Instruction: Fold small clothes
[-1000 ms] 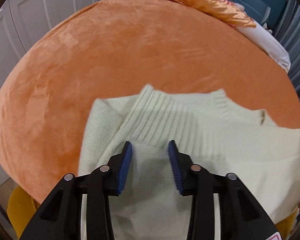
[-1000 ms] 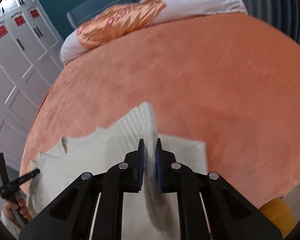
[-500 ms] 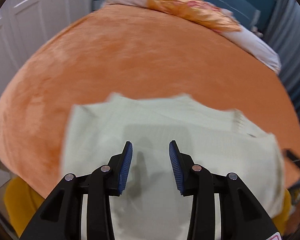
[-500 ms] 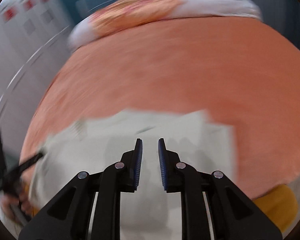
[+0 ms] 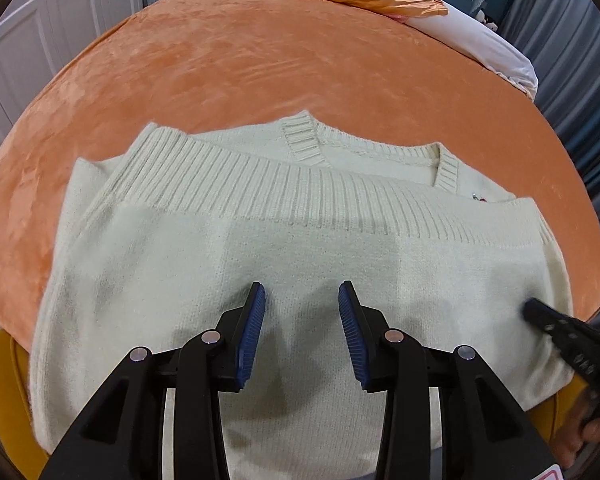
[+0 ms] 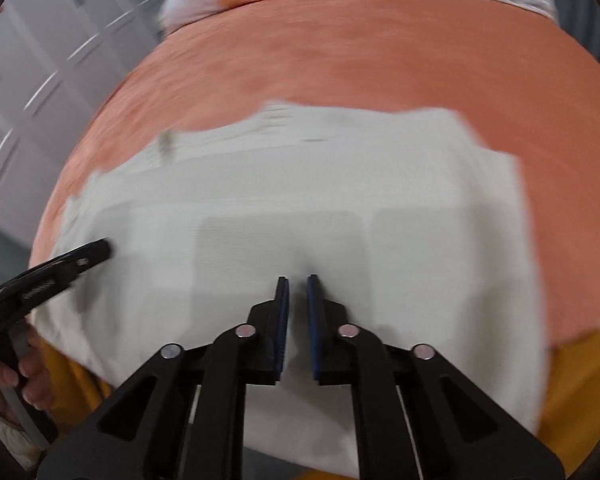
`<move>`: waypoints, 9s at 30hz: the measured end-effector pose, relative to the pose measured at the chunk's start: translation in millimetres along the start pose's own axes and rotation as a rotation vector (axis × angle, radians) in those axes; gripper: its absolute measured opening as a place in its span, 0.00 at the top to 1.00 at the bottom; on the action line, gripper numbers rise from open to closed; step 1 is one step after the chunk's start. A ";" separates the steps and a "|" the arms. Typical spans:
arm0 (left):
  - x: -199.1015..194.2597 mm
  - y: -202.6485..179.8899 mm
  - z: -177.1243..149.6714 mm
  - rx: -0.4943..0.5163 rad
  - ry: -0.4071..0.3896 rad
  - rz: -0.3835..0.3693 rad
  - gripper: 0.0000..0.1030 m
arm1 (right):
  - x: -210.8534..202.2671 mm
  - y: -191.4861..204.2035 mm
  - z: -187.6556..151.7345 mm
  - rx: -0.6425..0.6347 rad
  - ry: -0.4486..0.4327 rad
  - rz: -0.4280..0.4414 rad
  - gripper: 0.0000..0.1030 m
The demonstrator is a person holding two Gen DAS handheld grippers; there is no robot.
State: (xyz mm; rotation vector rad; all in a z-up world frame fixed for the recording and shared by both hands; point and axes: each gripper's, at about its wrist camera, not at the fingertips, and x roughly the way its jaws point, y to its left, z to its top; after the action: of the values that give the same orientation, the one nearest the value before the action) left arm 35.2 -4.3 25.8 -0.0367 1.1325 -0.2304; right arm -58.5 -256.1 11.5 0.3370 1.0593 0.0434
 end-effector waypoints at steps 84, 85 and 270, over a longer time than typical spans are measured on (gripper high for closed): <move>-78.3 62.8 13.9 -0.172 -0.073 -0.106 0.88 | 48.0 137.3 30.7 -0.176 0.163 0.274 0.75; -81.6 53.3 16.2 -0.156 -0.078 -0.109 0.88 | 41.1 132.7 30.2 -0.170 0.148 0.277 0.72; -38.8 -193.3 -42.2 0.293 0.012 0.132 0.15 | -47.3 -84.1 -15.3 0.122 0.035 0.051 0.73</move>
State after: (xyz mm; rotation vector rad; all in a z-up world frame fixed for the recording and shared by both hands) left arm -50.1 -181.4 70.6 0.2984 1.0988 -0.2766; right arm -105.6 -341.3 20.2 0.4756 1.0904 0.0307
